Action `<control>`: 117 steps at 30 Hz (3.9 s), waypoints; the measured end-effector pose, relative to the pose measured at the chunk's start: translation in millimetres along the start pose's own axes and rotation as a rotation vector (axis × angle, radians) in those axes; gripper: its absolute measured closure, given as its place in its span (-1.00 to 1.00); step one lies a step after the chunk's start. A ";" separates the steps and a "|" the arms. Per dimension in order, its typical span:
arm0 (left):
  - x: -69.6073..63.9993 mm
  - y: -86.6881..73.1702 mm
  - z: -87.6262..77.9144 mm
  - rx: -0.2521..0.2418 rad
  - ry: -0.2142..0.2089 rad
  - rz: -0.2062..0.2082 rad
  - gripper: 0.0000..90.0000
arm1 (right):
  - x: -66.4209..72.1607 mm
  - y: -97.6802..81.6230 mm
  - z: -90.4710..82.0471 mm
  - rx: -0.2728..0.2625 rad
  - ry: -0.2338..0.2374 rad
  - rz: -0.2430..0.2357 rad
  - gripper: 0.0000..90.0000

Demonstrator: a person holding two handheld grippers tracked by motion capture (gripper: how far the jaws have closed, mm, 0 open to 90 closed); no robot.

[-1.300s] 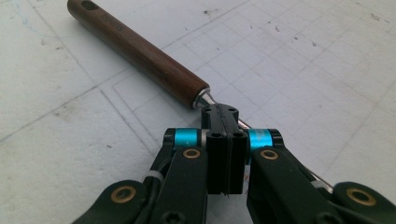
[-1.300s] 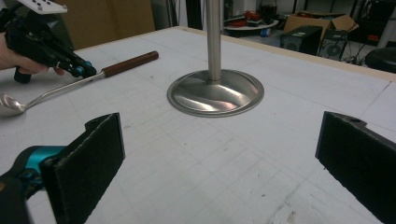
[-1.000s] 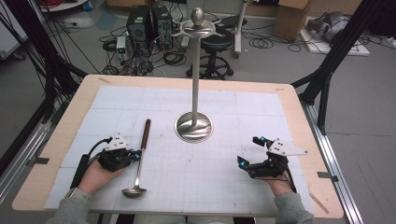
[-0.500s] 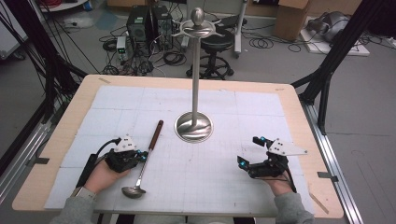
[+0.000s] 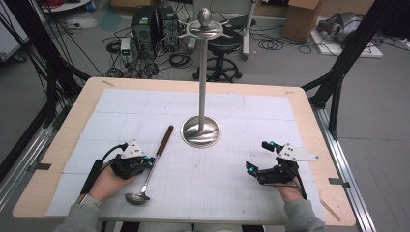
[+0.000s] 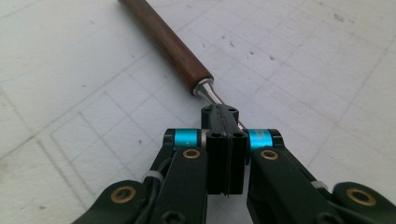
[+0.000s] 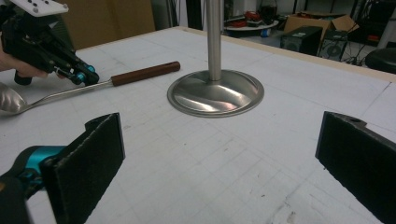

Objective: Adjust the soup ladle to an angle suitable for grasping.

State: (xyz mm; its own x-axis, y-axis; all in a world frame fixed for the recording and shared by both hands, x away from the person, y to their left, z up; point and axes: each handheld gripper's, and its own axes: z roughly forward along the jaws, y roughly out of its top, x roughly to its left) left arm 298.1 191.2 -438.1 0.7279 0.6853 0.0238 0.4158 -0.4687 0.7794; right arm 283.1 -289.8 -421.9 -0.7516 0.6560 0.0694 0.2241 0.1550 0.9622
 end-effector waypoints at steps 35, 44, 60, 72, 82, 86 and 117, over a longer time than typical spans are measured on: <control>-32.1 -4.4 -17.2 0.086 -0.188 0.051 0.99 | 1.3 1.6 -3.0 -0.012 -0.005 -0.007 -0.99; -30.6 -4.7 -15.7 0.108 -0.200 0.042 0.99 | 1.4 1.4 -2.4 -0.011 -0.007 -0.009 -0.99; -28.0 -3.9 -11.7 0.155 -0.221 0.028 0.99 | 1.8 1.2 -2.1 -0.006 -0.004 -0.008 -0.99; -17.4 -5.0 -16.6 0.185 -0.199 -0.007 0.99 | 1.5 1.0 -1.9 -0.006 -0.003 -0.009 -0.99; -6.3 -5.5 -20.6 0.207 -0.141 -0.012 0.99 | 1.6 0.8 -1.7 -0.002 -0.002 -0.007 -0.99; -1.5 -4.8 -21.6 0.221 -0.139 -0.010 0.99 | 1.8 0.6 -1.2 0.002 -0.002 -0.007 -0.99; 39.3 -4.6 -17.7 0.102 -0.008 -0.157 0.99 | 1.3 0.3 -0.5 0.002 -0.006 -0.013 -0.99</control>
State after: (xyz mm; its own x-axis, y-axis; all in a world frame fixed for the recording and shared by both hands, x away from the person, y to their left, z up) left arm 315.2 230.1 -429.7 0.6538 0.7502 -0.0986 0.5778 -0.4108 0.7052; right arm 281.9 -289.2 -421.3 -0.7504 0.6587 0.0554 0.2157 0.1647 0.9625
